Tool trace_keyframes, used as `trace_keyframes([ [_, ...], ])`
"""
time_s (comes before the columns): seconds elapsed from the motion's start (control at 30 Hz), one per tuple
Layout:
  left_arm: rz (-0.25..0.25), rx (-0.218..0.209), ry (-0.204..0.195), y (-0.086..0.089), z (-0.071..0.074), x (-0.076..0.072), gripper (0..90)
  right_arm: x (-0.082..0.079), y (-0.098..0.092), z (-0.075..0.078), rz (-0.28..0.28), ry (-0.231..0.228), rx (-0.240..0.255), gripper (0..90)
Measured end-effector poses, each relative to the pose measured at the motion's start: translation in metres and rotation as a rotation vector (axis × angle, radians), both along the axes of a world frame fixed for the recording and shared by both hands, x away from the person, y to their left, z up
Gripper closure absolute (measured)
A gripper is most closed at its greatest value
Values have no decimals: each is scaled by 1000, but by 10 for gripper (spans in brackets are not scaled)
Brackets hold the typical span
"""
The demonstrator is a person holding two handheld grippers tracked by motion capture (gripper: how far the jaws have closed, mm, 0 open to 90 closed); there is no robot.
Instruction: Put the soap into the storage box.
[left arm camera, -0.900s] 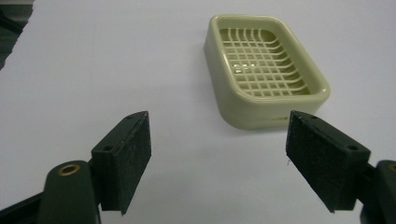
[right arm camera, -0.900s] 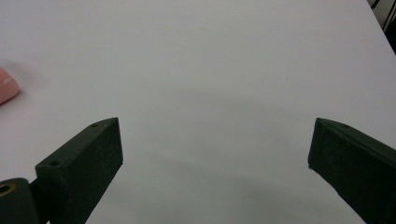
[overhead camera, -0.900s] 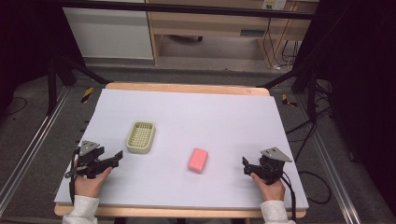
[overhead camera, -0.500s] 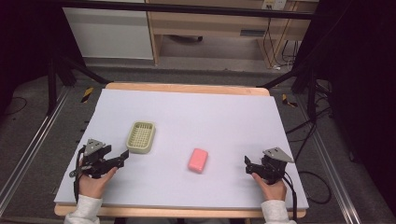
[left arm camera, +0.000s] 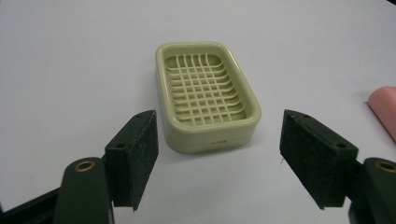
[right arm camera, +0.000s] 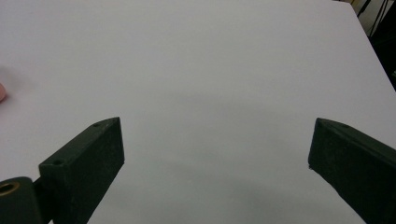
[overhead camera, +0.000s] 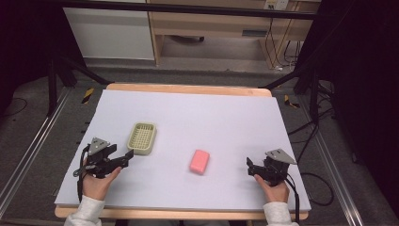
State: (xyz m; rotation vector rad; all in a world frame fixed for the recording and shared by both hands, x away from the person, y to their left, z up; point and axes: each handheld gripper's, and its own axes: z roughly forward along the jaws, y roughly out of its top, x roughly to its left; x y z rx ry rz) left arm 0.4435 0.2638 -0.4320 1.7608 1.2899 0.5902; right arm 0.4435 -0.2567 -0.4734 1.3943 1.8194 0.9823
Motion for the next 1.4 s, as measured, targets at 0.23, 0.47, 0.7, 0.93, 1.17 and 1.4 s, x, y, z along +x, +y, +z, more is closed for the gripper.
trace_keyframes([
  [0.23,-14,5,-6,-7,5,1,280,0,0,0,5,-8,5,39],
  [0.47,-55,32,-2,-20,7,4,280,0,2,-1,12,-17,10,39],
  [0.7,-87,40,-10,-33,13,8,276,0,2,0,16,-21,16,39],
  [0.93,-107,30,-18,-46,19,13,276,0,2,-1,20,-17,20,39],
  [1.17,-137,33,-25,-62,26,17,274,0,2,-1,18,-17,21,39],
  [1.4,-163,39,-24,-78,27,20,272,0,2,-1,18,-17,23,39],
])
